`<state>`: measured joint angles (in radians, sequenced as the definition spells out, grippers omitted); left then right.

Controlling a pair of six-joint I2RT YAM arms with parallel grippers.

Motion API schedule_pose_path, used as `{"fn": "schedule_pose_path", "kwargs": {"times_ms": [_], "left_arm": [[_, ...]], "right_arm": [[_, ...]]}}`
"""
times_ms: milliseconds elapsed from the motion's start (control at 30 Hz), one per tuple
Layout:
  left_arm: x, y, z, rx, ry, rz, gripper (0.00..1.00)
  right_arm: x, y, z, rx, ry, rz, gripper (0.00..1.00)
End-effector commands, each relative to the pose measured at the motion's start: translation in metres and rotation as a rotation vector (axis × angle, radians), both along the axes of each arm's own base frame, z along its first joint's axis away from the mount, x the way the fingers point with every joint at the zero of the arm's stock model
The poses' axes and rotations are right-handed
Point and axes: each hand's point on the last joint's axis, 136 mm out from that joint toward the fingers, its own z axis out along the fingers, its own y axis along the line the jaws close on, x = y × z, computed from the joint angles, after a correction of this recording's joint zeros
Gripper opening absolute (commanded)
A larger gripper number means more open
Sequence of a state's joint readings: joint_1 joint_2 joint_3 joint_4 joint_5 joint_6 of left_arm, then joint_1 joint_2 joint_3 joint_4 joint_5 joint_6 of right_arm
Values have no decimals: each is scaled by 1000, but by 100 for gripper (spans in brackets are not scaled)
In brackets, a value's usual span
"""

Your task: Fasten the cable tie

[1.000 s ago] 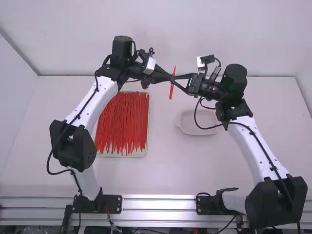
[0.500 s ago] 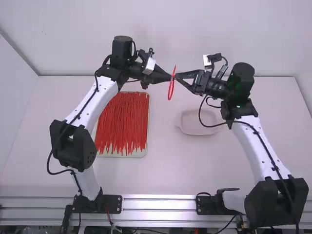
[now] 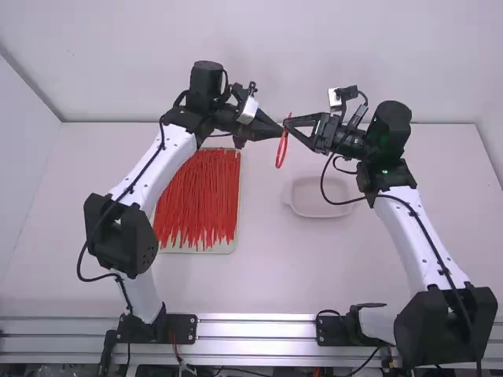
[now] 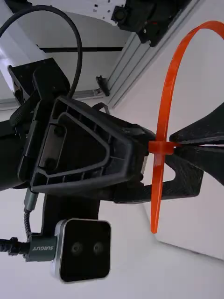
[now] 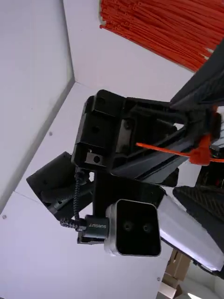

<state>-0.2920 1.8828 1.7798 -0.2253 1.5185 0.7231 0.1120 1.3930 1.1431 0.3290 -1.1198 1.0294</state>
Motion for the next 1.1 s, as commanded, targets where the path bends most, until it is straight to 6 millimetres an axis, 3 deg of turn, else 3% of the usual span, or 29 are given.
{"fn": "schedule_pose_path", "kwargs": {"times_ms": [0,267,400,433,467,1067], "left_arm": [[-13,-1,8,-19,-4,-47,2],[-15,-3,6,-12,15,-50,2],[-14,-2,5,-7,27,-44,2],[-15,-3,5,-6,30,-48,2],[-15,-3,4,-4,35,-47,2],[-18,-5,-19,18,112,-55,2]], "right_arm": [[1,0,7,6,-9,8,36],[0,0,7,7,-6,9,20],[1,0,7,7,-6,8,19],[0,0,7,7,-6,8,15],[0,0,7,7,-7,8,0],[13,-12,8,11,-1,-63,0]]}}
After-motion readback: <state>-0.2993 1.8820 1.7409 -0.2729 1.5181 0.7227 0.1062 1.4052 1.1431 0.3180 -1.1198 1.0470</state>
